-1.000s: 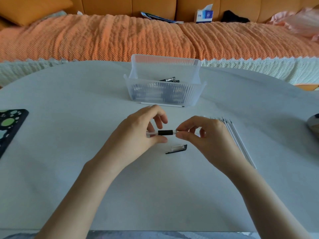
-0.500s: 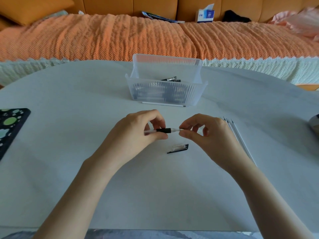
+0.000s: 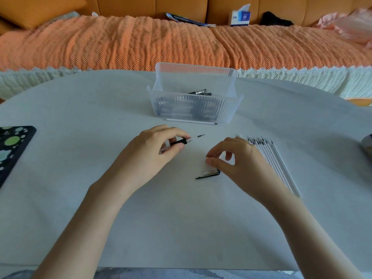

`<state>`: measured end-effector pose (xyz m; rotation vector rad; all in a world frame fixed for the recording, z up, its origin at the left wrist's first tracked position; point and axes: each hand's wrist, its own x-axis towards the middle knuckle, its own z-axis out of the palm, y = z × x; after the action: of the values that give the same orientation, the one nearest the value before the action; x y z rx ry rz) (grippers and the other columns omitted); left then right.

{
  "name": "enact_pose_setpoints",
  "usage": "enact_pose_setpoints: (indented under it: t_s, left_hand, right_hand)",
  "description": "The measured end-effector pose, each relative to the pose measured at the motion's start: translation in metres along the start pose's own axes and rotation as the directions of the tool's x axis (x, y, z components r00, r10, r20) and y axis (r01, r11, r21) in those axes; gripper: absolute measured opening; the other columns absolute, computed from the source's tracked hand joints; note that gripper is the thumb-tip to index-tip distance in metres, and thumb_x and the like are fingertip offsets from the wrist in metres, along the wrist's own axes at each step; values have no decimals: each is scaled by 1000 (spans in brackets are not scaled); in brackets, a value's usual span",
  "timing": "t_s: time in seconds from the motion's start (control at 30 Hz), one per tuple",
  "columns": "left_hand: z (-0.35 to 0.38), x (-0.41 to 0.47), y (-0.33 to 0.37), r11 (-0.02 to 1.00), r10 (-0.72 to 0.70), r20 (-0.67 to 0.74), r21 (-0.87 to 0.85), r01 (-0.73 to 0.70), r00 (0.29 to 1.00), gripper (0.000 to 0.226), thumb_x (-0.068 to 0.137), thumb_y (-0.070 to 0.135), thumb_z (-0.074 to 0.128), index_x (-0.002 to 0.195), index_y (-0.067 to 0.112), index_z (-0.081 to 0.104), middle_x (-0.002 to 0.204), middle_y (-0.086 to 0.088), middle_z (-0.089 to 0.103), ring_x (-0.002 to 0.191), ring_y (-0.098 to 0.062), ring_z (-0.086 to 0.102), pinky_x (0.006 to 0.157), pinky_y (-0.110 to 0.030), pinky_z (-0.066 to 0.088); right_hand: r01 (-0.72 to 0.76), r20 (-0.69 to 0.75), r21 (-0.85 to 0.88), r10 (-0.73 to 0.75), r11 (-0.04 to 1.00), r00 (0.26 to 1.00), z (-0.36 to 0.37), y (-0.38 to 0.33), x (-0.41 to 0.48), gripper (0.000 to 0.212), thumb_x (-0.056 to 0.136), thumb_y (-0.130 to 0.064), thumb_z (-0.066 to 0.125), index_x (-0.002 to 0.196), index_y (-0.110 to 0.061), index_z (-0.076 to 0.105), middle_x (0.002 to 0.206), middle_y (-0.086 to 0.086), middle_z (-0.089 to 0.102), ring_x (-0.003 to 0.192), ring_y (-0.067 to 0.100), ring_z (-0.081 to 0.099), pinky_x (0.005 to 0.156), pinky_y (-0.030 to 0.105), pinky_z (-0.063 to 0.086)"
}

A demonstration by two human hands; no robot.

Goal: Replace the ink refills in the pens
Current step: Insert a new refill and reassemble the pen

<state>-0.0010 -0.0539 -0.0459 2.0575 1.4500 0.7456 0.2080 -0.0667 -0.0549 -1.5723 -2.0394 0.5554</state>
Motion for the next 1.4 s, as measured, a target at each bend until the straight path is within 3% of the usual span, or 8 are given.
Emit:
enact_pose_setpoints:
  t_s: [0.23, 0.37, 0.57, 0.7, 0.87, 1.13, 1.27, 1.4]
  left_hand:
    - [6, -1, 6, 999, 24, 22, -40, -23, 999, 20, 90, 23, 56, 103, 37, 63, 91, 14, 57, 62, -11, 57, 59, -13, 38]
    - [8, -1, 9, 997, 11, 42, -72, -8, 999, 19, 90, 24, 56, 102, 38, 61, 90, 15, 57, 60, -10, 58, 59, -15, 41]
    - [13, -1, 15, 989, 36, 53, -144, -28, 998, 18, 89, 24, 57, 99, 38, 60, 88, 13, 58, 58, -10, 59, 55, -22, 47]
    - [14, 0, 17, 985, 33, 59, -174, -23, 998, 16, 89, 24, 57, 98, 38, 59, 84, 11, 60, 58, -11, 59, 54, -24, 48]
    - [14, 0, 16, 987, 15, 114, -163, 4, 993, 16, 90, 24, 57, 96, 38, 59, 79, 12, 60, 57, -9, 57, 58, -29, 49]
    - [14, -1, 12, 999, 24, 138, -24, -21, 990, 16, 89, 28, 58, 98, 40, 64, 77, 17, 60, 61, -9, 55, 69, -30, 49]
    - [13, -1, 10, 1000, 17, 119, -16, -15, 993, 17, 88, 28, 59, 97, 41, 63, 76, 22, 60, 63, -7, 55, 68, -25, 47]
    - [12, -1, 9, 1000, 22, 113, -4, -22, 993, 17, 88, 28, 59, 98, 41, 64, 77, 21, 60, 63, -7, 55, 69, -27, 48]
  right_hand:
    - [54, 47, -83, -50, 995, 998, 5, -3, 0, 11, 83, -35, 65, 88, -28, 72, 84, -13, 58, 81, -2, 41, 67, 14, 36]
    - [-44, -12, 142, 46, 989, 999, 3, -5, 1, 8, 83, -33, 66, 86, -29, 72, 79, -16, 61, 76, 0, 46, 65, 8, 34]
    - [-228, -20, 662, 320, 714, 947, 2, -16, 3, 6, 82, -22, 68, 83, -19, 73, 75, -9, 69, 65, 1, 54, 56, 7, 39]
    - [-239, 15, 796, 378, 555, 926, -2, -18, 3, 9, 86, -16, 62, 84, -11, 70, 83, 1, 71, 70, 10, 58, 57, 21, 38]
    - [-147, -97, 891, 497, 429, 862, -19, -12, 8, 17, 89, -9, 51, 76, -8, 61, 81, 9, 73, 63, 16, 62, 47, 20, 35]
    - [-88, -299, 834, 581, 544, 757, -40, 14, 13, 10, 85, -4, 55, 77, -3, 61, 50, -1, 61, 42, 11, 45, 40, 19, 33]
    - [-267, -397, 440, 452, 858, 799, -41, 23, 9, 9, 81, -14, 59, 77, -9, 65, 48, -3, 61, 42, 5, 44, 45, 16, 36]
    - [-371, -376, 198, 420, 907, 826, -39, 28, 6, 10, 81, -16, 60, 75, -11, 66, 65, 6, 66, 49, 12, 47, 46, 19, 37]
